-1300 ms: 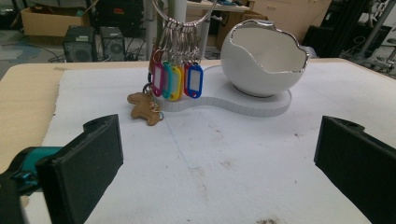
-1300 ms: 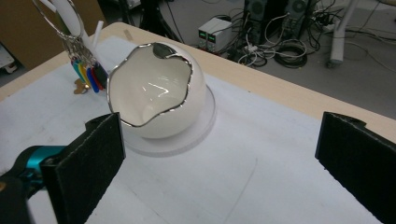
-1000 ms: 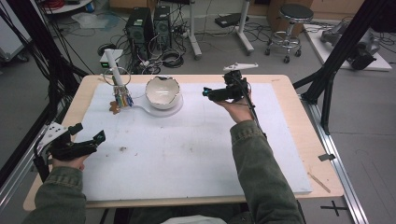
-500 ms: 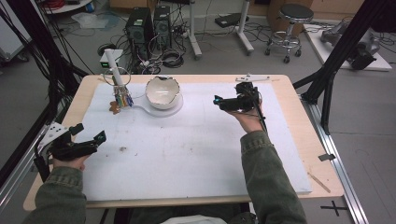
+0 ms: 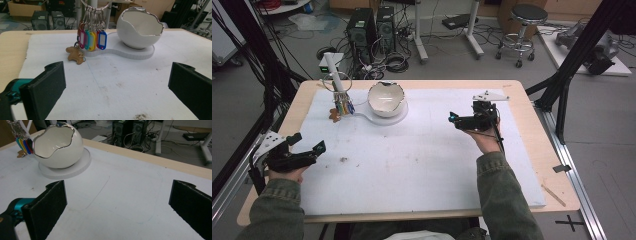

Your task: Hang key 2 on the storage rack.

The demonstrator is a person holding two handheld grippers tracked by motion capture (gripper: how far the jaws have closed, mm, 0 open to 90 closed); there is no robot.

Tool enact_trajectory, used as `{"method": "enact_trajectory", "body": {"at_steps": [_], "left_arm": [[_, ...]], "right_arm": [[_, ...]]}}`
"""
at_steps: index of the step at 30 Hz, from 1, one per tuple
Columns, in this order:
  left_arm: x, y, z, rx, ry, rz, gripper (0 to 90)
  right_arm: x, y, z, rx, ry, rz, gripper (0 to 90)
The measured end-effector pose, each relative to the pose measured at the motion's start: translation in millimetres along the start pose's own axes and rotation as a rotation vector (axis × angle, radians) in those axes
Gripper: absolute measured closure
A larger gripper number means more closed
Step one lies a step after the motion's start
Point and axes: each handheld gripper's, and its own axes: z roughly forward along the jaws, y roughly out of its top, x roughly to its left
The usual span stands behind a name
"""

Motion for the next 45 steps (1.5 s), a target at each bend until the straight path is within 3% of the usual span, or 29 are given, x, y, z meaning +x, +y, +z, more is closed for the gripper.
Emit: {"method": "enact_trajectory", "body": {"at_steps": [14,27,34,38,45], "left_arm": [[0.0,-0.8,0.2,0.009,0.003,0.002,1.7],[0.2,-2.0,1.0,0.018,0.009,0.0,1.7],[0.1,-2.2,0.9,0.019,0.011,-0.001,1.7],[0.2,-2.3,1.0,0.02,0.011,0.0,1.7],[0.6,-2.3,1.0,0.023,0.012,-0.001,1.7]], "right_arm": [[-7.7,-26.6,-20.2,-0.033,-0.042,0.005,0.6],[-8.8,-60.0,-27.9,-0.033,-0.078,0.008,0.6],[-9.5,-72.6,-34.0,-0.066,-0.092,0.021,0.5],[-11.2,-80.4,-37.6,-0.089,-0.127,0.021,0.6],[-15.6,-89.3,-47.5,-0.14,-0.169,0.068,0.5]]}}
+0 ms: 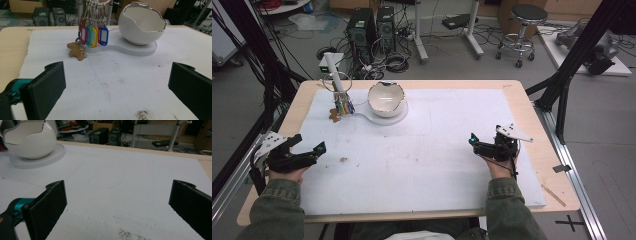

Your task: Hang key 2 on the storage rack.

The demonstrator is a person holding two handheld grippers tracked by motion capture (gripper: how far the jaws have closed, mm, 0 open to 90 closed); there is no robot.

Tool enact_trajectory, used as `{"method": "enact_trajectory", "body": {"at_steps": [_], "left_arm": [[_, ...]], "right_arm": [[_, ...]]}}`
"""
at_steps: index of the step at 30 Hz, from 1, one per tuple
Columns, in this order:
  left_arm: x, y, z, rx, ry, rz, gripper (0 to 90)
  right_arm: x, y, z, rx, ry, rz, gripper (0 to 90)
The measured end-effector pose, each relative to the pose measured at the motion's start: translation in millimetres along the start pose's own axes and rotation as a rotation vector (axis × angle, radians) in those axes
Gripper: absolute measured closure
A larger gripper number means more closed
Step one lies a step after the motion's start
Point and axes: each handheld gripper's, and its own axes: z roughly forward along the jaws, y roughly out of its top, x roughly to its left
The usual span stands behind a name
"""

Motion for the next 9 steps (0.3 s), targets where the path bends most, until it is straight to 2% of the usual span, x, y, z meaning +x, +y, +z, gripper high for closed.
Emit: {"method": "enact_trajectory", "body": {"at_steps": [2,6,9], "left_arm": [[-0.2,0.0,0.0,0.0,0.0,0.001,1.7],[-0.3,0.1,-0.3,-0.002,-0.001,0.0,1.7],[0.1,0.0,0.2,0.0,0.0,0.0,1.7]], "right_arm": [[-0.8,-1.2,-1.7,-0.004,0.016,0.018,0.6],[2.4,-3.0,-2.4,0.008,0.058,0.006,0.5],[5.3,-2.4,-3.3,0.003,0.066,-0.012,0.5]]}}
